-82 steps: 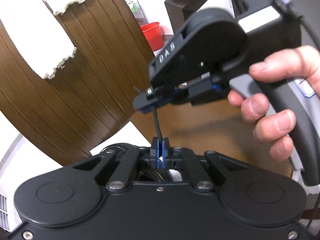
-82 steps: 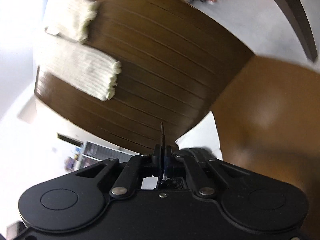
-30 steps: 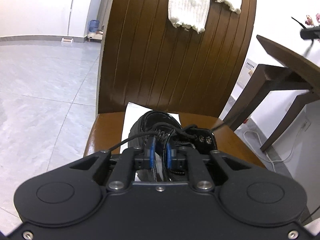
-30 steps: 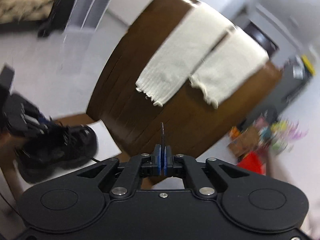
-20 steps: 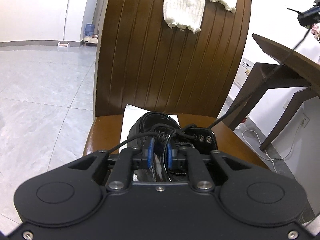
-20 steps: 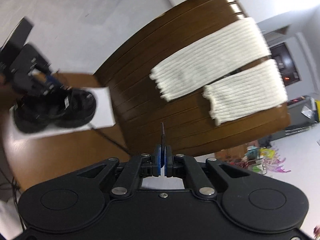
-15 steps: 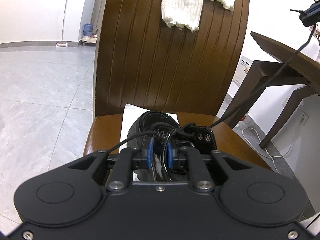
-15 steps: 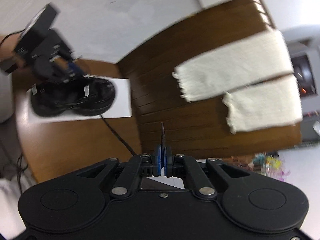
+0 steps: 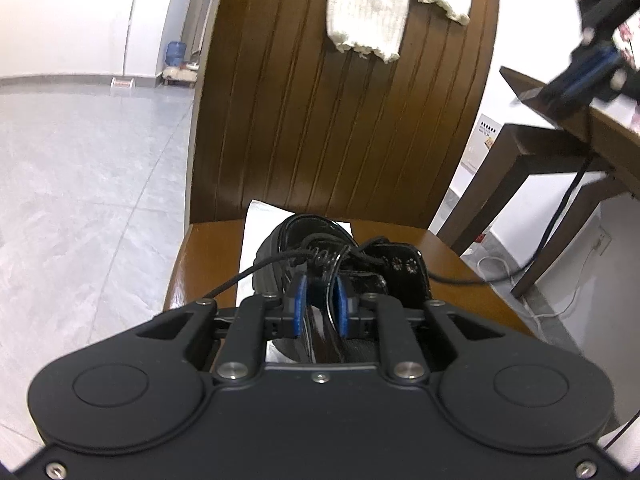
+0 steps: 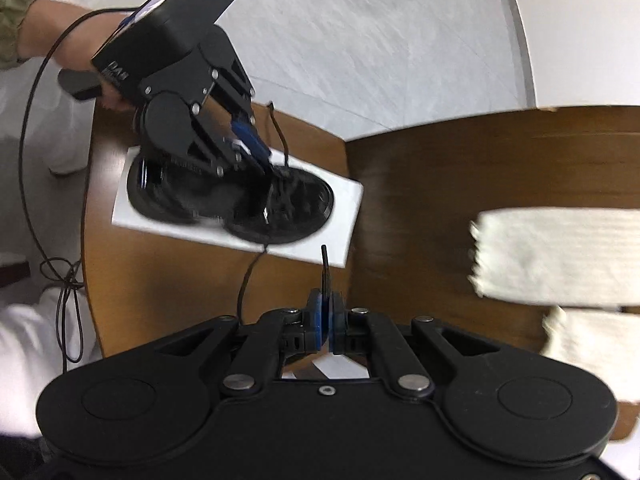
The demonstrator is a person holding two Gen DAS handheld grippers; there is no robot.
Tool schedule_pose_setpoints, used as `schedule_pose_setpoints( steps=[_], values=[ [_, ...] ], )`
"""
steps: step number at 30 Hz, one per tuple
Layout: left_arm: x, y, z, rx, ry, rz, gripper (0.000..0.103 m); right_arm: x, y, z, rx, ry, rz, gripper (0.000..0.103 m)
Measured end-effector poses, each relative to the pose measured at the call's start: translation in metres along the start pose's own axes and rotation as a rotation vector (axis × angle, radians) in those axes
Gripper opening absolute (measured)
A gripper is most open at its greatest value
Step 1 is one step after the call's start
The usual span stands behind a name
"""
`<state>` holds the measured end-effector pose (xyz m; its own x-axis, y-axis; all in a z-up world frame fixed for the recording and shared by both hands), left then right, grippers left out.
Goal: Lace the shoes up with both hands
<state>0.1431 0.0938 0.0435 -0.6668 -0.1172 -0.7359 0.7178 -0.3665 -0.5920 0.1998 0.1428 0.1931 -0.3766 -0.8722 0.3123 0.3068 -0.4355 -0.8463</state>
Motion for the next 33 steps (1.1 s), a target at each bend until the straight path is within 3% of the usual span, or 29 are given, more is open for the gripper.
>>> schedule_pose_setpoints(
  steps=[9,15,22,23,25,30,33],
  values=[
    [-0.002,-0.001,-0.005,0.005,-0.030,0.008,0.018,-0.038,0.067,-0.011,-0.132,0.064,0.091,0.003],
    [-0.005,-0.013,-0.003,0.037,-0.027,0.058,0.018,-0.044,0.087,-0.005,-0.153,0.104,0.090,0.003],
    [-0.006,-0.014,0.001,0.039,-0.009,0.064,0.015,-0.043,0.096,-0.001,-0.161,0.135,0.089,0.003],
    [-0.006,-0.014,-0.003,0.038,-0.037,0.060,0.011,-0.042,0.097,-0.001,-0.163,0.136,0.088,0.003],
    [-0.004,-0.014,-0.022,0.085,-0.200,0.056,0.004,-0.041,0.098,-0.002,-0.169,0.140,0.085,0.003],
    [0.015,-0.009,-0.068,0.267,-0.600,0.029,0.004,-0.042,0.104,-0.002,-0.176,0.153,0.086,0.003],
    [0.022,-0.007,-0.077,0.321,-0.688,0.015,0.004,-0.042,0.106,-0.002,-0.178,0.152,0.084,0.003]
  ],
)
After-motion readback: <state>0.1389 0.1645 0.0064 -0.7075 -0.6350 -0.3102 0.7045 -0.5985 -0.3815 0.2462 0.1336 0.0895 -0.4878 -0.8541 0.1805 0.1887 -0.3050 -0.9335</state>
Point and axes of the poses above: each gripper's, at about its wrist camera, not at the fingertips, and y roughly the way its jaws point, z to its right, x to its underside, the point moved 5 cm from there along y, roughly the way its jaws point, and after that the axes turned 5 degrees about -z, right-handed, at the moved point
